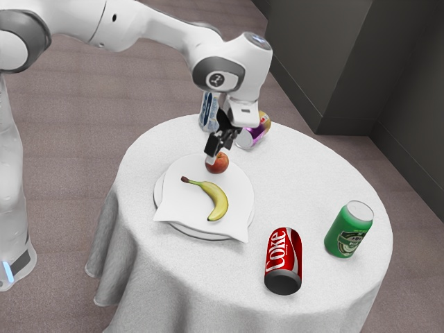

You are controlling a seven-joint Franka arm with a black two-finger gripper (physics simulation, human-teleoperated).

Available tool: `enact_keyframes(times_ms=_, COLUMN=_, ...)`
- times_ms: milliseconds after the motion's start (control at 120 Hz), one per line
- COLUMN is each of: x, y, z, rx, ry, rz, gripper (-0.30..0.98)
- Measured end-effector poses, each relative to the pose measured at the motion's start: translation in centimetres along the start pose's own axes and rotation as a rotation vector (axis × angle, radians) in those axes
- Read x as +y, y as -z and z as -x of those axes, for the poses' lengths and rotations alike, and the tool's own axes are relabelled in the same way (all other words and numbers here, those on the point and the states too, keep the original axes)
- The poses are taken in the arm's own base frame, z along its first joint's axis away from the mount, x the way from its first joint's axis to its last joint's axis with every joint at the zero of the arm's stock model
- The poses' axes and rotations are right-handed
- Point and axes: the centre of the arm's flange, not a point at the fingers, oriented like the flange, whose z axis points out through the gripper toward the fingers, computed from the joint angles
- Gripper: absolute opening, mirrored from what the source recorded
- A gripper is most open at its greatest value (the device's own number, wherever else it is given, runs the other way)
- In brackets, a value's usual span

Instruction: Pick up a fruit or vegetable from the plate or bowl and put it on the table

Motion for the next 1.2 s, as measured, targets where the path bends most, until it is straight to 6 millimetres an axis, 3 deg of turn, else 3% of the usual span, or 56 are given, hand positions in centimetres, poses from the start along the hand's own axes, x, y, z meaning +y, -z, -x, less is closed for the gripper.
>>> enact_keyframes(times_ms=700, x=-1.1, y=-3.5, z=-1.0, rx=-0.019, ry=-0.033, rz=0.025, gripper=0.68)
enact_keyframes(times_ms=917, x=-1.2, y=-3.5, z=-1.1, rx=-0.017, ry=-0.033, rz=0.024, gripper=0.44)
enact_keyframes(times_ms=1200, x=-1.5, y=-3.4, z=-0.7, rx=-0.019, ry=-0.010, rz=0.021, gripper=0.37)
